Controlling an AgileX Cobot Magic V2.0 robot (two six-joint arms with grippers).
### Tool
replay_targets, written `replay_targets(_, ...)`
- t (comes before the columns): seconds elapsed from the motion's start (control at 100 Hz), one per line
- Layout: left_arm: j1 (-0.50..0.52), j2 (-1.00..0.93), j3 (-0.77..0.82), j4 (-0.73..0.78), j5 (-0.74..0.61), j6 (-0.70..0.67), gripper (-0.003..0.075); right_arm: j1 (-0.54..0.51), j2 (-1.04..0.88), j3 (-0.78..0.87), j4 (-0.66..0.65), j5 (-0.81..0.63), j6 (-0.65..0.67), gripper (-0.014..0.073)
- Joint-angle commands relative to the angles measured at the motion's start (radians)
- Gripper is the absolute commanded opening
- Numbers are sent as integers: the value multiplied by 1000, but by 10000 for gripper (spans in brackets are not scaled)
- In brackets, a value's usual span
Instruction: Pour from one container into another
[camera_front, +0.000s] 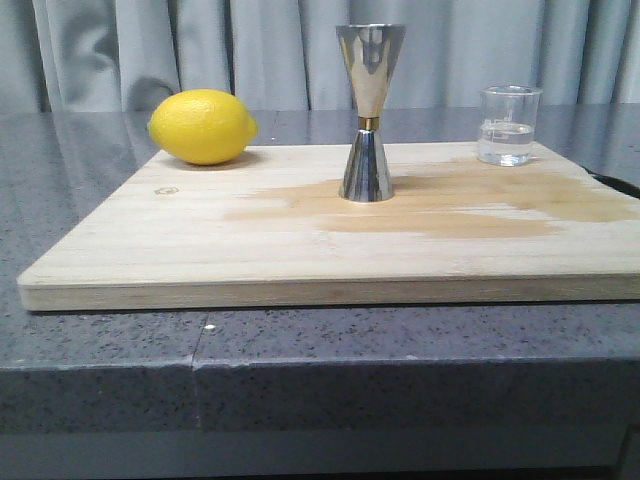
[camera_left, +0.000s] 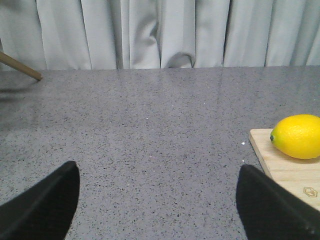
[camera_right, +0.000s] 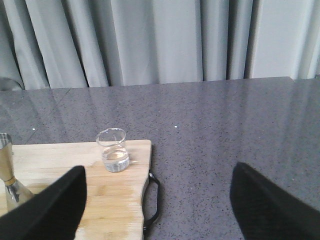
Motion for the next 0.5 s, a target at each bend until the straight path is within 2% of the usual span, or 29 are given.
replay_targets(0.0, 1, 12, -29, 2, -84, -6, 599, -9, 17, -37, -10, -88, -7, 541)
replay_targets(0.32, 1, 12, -29, -57, -81, -6, 599, -9, 17, -37, 34, -88, -7, 541)
replay_targets(0.49, 1, 34, -71, -35, 46, 4, 599, -9, 29, -44, 36, -50, -7, 542)
